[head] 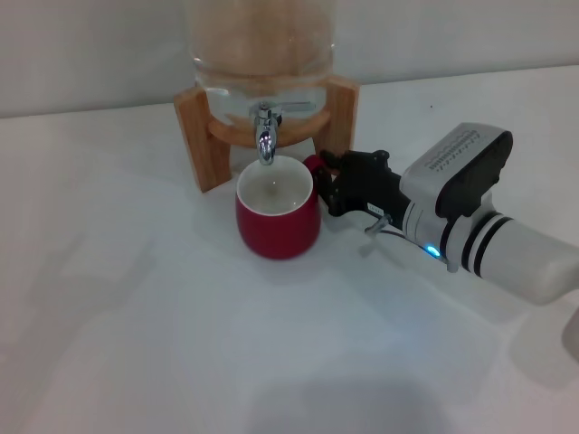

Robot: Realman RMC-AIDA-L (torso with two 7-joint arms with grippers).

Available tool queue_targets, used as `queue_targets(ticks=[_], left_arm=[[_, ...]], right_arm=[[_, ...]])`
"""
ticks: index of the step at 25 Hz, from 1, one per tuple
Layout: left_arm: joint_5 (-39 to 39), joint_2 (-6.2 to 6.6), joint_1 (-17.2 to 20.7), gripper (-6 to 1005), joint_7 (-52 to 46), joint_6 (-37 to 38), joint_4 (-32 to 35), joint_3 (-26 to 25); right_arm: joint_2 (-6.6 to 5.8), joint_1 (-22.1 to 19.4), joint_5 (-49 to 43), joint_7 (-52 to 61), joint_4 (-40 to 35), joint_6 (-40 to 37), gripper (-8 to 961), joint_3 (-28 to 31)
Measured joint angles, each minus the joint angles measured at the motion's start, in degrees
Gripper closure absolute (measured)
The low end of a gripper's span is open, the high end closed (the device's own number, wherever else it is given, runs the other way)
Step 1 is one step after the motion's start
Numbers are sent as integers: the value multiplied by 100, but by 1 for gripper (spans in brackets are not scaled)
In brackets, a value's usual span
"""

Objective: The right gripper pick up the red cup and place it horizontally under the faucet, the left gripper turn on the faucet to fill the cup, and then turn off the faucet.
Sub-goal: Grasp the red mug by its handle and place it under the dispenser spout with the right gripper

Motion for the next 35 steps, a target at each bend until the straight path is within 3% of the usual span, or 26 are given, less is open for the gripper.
queue_targets(ticks=[35], left_arm=[[-8,-10,48,125,-9,-102,0,1]], right_arm=[[-28,-135,-379,51,-11,49,745,165]])
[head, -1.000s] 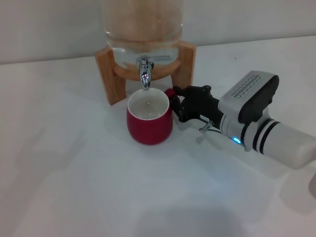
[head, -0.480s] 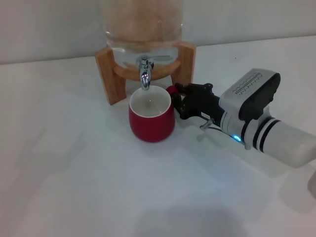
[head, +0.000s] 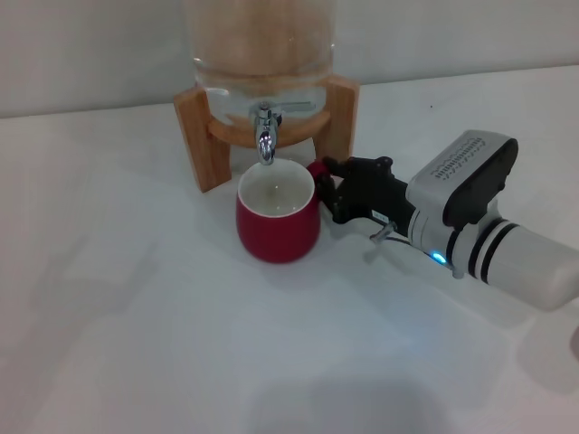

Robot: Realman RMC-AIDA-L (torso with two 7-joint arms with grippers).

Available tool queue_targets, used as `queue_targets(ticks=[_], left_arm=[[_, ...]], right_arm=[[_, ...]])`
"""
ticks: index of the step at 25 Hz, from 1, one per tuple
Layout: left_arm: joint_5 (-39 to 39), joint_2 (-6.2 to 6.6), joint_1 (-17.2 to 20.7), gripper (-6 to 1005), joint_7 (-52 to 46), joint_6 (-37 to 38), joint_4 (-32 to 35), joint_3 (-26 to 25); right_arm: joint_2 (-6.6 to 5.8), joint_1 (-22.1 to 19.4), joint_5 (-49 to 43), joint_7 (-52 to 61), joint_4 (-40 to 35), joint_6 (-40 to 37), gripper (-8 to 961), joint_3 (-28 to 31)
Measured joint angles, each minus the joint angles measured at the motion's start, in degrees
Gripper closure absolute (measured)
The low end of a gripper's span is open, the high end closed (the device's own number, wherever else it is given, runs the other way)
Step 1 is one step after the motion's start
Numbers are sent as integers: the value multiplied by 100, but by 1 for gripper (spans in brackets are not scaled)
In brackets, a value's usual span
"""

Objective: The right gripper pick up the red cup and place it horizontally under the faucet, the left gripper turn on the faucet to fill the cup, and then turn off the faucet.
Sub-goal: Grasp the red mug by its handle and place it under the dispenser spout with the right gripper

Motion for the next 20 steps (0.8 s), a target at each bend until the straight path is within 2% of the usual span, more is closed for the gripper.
queue_targets(ticks=[5,20], left_arm=[[0,3,0,125,-3,-1,0,0],[6,9,-1,125,-13,-8,0,0]], right_arm=[[-16,1,-405,330,-122,41,740,27],[-12,-4,-442,429,-234,46,727,106]])
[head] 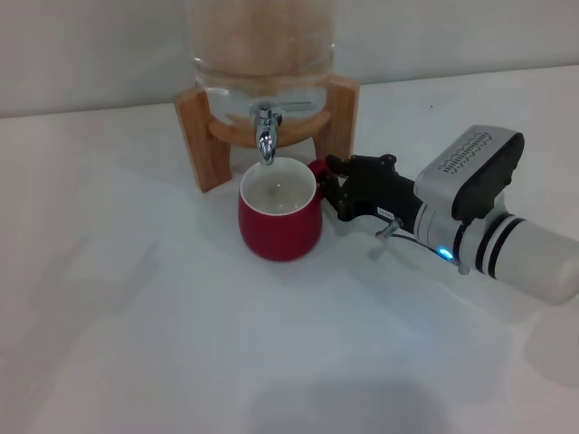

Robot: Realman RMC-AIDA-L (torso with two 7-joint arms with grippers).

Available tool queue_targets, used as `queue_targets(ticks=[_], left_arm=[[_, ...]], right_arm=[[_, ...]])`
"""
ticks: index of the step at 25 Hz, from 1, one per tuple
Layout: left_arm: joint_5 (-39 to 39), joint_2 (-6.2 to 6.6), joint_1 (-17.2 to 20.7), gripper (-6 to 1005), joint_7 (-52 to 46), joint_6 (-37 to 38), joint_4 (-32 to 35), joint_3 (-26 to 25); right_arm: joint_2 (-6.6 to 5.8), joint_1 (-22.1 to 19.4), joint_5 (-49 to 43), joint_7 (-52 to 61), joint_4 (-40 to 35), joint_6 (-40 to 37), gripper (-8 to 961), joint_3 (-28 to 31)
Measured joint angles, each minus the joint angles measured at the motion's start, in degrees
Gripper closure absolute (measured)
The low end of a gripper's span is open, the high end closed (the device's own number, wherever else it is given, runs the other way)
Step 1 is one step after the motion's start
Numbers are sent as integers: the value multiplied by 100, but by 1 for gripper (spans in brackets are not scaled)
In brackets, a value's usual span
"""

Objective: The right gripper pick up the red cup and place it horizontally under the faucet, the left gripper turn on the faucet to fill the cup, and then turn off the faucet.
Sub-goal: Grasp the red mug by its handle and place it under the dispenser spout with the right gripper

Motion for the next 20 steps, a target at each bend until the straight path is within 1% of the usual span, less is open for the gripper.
queue_targets(ticks=[20], left_arm=[[-7,0,1,125,8,-36,0,0]], right_arm=[[-21,-13,-129,185,-39,18,708,-65]])
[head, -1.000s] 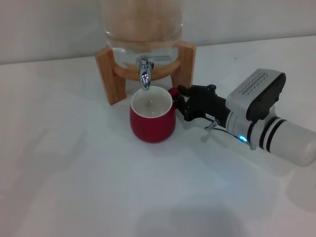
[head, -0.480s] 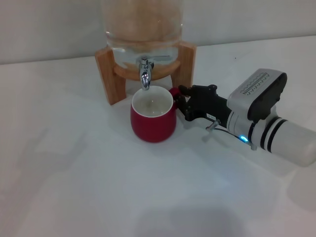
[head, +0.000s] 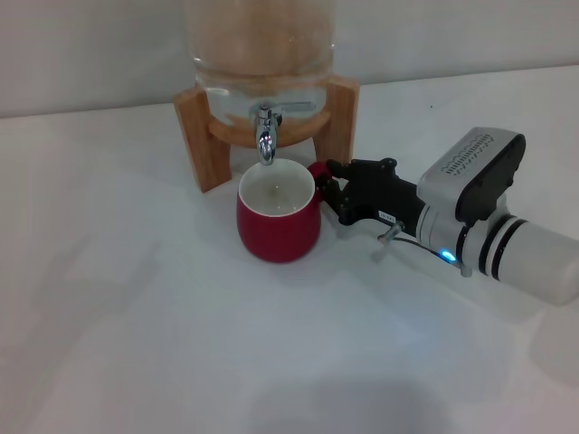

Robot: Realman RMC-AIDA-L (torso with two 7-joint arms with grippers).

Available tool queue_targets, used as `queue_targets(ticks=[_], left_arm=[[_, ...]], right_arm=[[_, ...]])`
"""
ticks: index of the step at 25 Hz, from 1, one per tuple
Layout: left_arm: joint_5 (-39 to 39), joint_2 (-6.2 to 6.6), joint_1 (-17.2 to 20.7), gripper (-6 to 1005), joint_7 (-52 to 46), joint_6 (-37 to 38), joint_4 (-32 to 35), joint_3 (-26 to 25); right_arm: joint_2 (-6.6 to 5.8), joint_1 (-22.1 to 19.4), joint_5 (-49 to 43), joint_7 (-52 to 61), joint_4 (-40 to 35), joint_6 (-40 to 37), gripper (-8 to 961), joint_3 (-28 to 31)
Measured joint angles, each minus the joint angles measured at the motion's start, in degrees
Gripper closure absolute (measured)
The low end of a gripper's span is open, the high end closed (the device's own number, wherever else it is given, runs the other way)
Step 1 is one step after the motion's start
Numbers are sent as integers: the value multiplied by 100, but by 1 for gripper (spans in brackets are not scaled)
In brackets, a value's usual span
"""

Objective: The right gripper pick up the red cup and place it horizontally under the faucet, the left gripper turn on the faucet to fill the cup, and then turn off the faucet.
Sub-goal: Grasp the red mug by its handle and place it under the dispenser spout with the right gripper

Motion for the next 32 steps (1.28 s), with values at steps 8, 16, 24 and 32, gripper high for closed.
queue_targets(ticks=[8,16,24,32], left_arm=[[0,0,0,125,0,0,0,0],[0,0,0,125,-3,0,0,0],[0,0,-9,125,-1,1,0,0],[0,0,-1,125,-12,-3,0,0]], right_arm=[[-13,-66,-111,159,-108,150,701,16],[-26,-85,-304,451,-192,188,694,-1],[-30,-194,-421,624,-304,381,686,-2],[-56,-246,-681,901,-366,465,679,-2]])
